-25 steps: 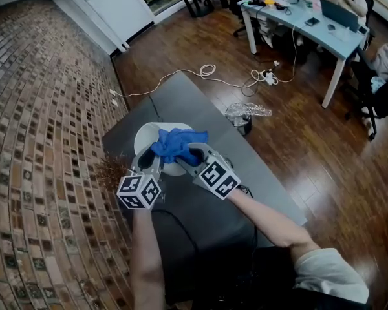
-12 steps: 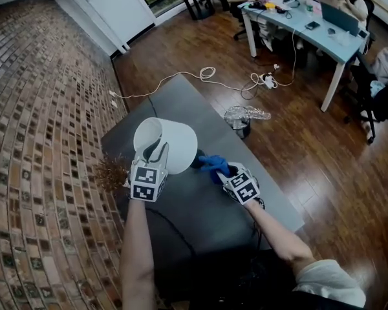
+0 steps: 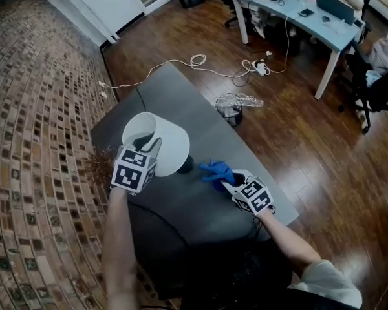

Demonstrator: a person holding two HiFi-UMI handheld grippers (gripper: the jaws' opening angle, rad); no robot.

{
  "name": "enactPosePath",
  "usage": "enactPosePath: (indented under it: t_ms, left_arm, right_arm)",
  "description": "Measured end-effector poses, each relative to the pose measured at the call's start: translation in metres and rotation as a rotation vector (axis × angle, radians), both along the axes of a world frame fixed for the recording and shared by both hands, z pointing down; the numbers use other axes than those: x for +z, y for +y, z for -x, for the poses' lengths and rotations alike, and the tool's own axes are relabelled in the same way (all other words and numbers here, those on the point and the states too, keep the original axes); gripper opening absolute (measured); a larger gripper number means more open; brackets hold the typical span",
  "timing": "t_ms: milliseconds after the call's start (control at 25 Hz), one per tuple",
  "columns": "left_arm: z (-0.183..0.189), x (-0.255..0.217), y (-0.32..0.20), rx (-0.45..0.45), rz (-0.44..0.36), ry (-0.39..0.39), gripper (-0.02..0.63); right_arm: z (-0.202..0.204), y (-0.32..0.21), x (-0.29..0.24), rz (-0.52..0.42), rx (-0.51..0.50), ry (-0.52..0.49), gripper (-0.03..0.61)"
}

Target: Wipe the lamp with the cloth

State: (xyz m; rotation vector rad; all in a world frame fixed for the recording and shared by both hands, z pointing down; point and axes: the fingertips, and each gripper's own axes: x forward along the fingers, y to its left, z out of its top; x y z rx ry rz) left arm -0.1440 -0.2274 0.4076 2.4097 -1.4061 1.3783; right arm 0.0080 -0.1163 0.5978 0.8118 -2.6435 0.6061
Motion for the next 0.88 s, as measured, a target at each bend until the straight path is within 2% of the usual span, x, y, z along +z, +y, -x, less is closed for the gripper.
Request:
enactPosePath:
  t_ms: [120, 240, 440, 600, 680, 760, 880]
  left_arm:
    - [0.044, -0.011, -0.036, -0.094, -0.053, 0.063, 0.084]
    - [0.092, -0.015, -0.062, -0.152, -0.116, 0.083, 0.093]
    - [0.143, -0.011, -0.081, -0.238, -0.166, 0.124, 0.098]
    - [0.164, -0.01, -0.092, -0.273, -0.202, 0.163, 0.104]
    - [0.171, -0.009, -0.094, -0.274, -0.219, 0.18, 0.107]
    - [0.175, -0.009, -0.094, -0.273, -0.235, 0.193, 0.107]
    - [0.177, -0.006, -0.093, -0.263, -0.255, 0.183, 0.107]
  right_arm:
    - [0.011, 0.018, 0.023, 0.02, -0.035, 0.039, 0.086]
    - [0.033, 0.022, 0.034, -0.038, -0.077, 0.09, 0.086]
    - [0.089, -0.02, 0.004, -0.322, -0.136, 0.164, 0.086]
    - [0.152, -0.086, -0.039, -0.458, -0.079, 0.103, 0.086]
    - [0.19, -0.113, -0.051, -0.547, -0.074, 0.118, 0.086]
    - [0.228, -0.124, -0.041, -0.661, -0.143, 0.206, 0.086]
    - [0.26, -0.109, 0.003, -0.846, -0.345, 0.422, 0.086]
